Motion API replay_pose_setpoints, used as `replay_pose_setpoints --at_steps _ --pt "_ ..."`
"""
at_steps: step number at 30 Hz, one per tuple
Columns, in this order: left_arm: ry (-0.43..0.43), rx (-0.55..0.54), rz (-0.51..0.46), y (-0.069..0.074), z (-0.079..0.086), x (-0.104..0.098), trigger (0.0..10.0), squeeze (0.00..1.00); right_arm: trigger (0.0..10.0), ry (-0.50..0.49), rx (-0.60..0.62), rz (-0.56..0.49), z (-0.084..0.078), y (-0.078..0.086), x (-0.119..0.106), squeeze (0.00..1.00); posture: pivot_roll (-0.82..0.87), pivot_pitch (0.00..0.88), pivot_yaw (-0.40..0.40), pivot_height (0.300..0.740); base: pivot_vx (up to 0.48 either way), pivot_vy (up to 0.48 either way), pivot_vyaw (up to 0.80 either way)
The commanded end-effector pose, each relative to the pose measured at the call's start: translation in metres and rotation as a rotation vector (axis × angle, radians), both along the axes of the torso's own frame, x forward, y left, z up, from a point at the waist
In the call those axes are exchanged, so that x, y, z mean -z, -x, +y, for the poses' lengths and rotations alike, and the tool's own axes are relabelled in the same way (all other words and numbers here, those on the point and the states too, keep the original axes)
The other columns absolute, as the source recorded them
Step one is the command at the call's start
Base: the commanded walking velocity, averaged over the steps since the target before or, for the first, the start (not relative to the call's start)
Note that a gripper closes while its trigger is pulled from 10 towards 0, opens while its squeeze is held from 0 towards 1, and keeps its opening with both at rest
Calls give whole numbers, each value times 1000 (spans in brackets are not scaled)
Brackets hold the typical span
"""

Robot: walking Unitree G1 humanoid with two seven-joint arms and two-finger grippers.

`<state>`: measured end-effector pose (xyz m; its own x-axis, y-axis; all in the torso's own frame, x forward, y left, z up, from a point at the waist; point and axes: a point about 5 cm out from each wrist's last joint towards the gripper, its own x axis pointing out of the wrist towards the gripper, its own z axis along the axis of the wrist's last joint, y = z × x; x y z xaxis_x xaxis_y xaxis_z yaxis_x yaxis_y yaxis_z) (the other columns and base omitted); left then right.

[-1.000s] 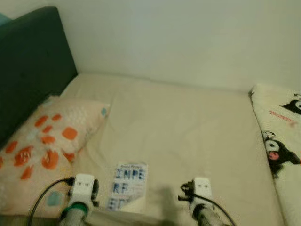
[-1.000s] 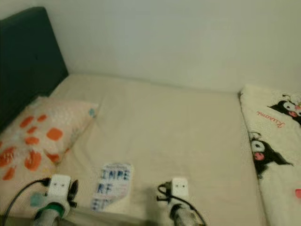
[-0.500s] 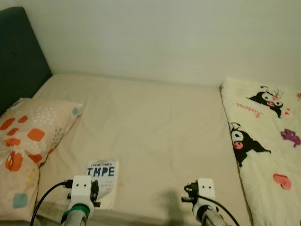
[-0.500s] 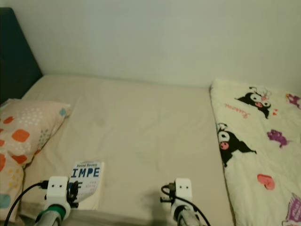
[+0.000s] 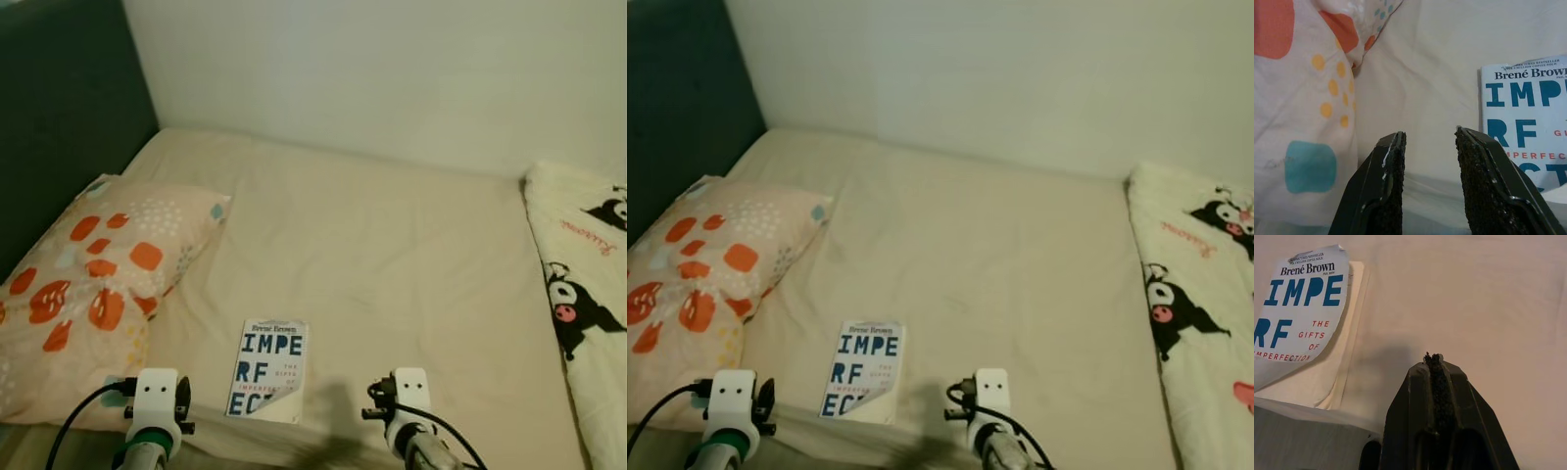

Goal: Clean up the room

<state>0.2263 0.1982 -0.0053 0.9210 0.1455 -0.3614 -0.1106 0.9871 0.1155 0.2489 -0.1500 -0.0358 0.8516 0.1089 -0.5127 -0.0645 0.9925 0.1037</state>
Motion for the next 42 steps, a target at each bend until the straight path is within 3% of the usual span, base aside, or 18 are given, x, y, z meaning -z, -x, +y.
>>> replay_pose_setpoints --at_steps 1,11,26,31,35,42 --pt "-4 8 12 3 -3 3 10000 0 10000 4 4 39 -1 7 7 0 52 25 6 740 0 0 0" --pt "5 5 17 5 -2 3 10000 0 10000 4 2 46 -1 9 8 0 53 25 7 740 0 0 0" --pt "1 18 17 4 -3 2 10000 0 10000 3 3 47 0 8 8 0 56 24 10 740 0 428 0" --pt "-36 30 16 3 -1 0 10000 0 10000 2 3 49 0 9 8 0 56 25 11 740 0 0 0" --pt "-3 2 32 5 2 1 10000 0 10000 2 4 51 0 10 9 0 55 23 11 740 0 -480 0" --pt "-22 22 67 6 1 6 10000 0 10000 2 9 56 0 10 9 0 57 23 14 740 0 -395 0"
